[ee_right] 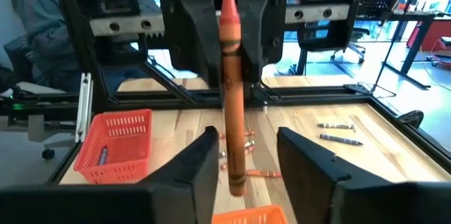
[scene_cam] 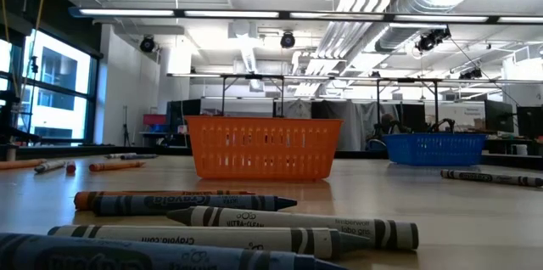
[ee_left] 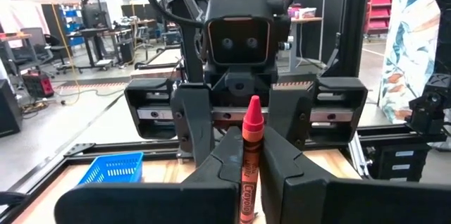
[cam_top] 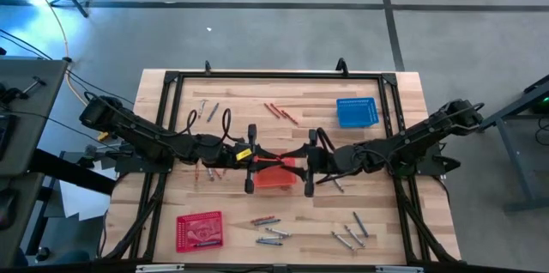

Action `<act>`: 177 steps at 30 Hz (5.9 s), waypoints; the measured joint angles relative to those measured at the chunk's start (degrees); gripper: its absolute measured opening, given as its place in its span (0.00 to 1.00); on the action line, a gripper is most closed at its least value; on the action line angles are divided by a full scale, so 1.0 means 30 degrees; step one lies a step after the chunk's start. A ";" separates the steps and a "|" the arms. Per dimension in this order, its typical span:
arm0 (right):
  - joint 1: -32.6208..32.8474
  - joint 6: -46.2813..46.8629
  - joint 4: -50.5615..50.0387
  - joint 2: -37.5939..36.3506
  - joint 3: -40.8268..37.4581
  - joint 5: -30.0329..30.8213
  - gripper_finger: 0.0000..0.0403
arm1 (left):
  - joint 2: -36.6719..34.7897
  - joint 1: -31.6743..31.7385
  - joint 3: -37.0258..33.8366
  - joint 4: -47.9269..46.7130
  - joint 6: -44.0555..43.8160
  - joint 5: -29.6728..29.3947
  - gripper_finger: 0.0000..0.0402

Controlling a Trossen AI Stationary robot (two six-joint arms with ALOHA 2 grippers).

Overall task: Sort crayons
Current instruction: Put the orange crayon into the orange bin, then put the gray crayon into the blue bin

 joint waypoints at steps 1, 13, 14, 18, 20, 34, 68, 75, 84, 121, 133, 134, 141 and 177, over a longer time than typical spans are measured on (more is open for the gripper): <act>0.0005 0.0000 -0.0110 0.0000 0.0000 -0.0005 0.38 | 0.0000 0.0000 0.0000 0.0000 0.0000 -0.0011 0.01; 0.0316 0.4249 -0.6132 -0.1414 0.0007 -0.0022 0.46 | 0.0028 0.0000 0.0000 -0.6582 -0.4165 -0.3236 0.01; 0.0321 0.4839 -0.6741 -0.1469 0.0007 -0.0015 0.46 | 0.0177 0.0007 0.0000 -0.7130 -0.4900 -0.3468 0.01; 0.0321 0.6519 -0.8681 -0.1472 0.0007 0.0172 0.46 | 0.1139 0.0125 0.0000 -0.7989 -0.6638 -0.3429 0.01; 0.0321 0.7238 -0.9441 -0.1472 0.0007 0.0597 0.46 | 0.1952 0.0231 0.0007 -0.7968 -0.7081 -0.3192 0.01; 0.0386 0.8136 -1.0778 -0.1464 0.0007 0.1217 0.46 | 0.5187 0.1056 0.0000 -0.7351 -0.9894 -0.1998 0.11; 0.1049 2.5490 -1.8965 -0.0103 -0.3878 -0.5170 0.41 | 0.0262 0.0168 -0.0007 -0.6009 -0.4414 -0.1630 0.22; 0.1049 2.5979 -1.8207 0.0414 -0.4328 -0.6454 0.35 | 0.0270 0.0175 -0.0007 -0.6568 -0.4384 -0.1946 0.22; 0.1049 2.5941 -1.6575 0.1915 -0.4249 -0.7016 0.33 | 0.0270 0.0189 -0.0013 -0.6892 -0.4357 -0.2039 0.22; 0.0976 2.4142 -1.8468 -0.0624 -0.3344 -0.4045 0.01 | 0.0277 0.0189 -0.0007 -0.7570 -0.4546 -0.2105 0.22; -0.3754 2.0230 -2.1314 -0.4193 -0.3308 0.4238 0.01 | 0.0284 0.0189 0.0000 -0.7663 -0.4315 -0.2105 0.22; -0.4559 1.9668 -2.1379 -0.4230 -0.3303 0.4332 0.01 | 0.0284 0.0189 0.0000 -0.7689 -0.4254 -0.2109 0.22; -1.0170 1.5288 -2.1333 -0.4167 -0.3286 0.4078 0.01 | 0.0284 0.0211 0.0000 -0.8150 -0.3993 -0.2493 0.22; -1.6262 1.0851 -1.8178 -0.4146 -0.6113 0.0707 0.13 | 0.0284 0.1967 0.0000 -0.8391 -0.2883 -0.2527 0.22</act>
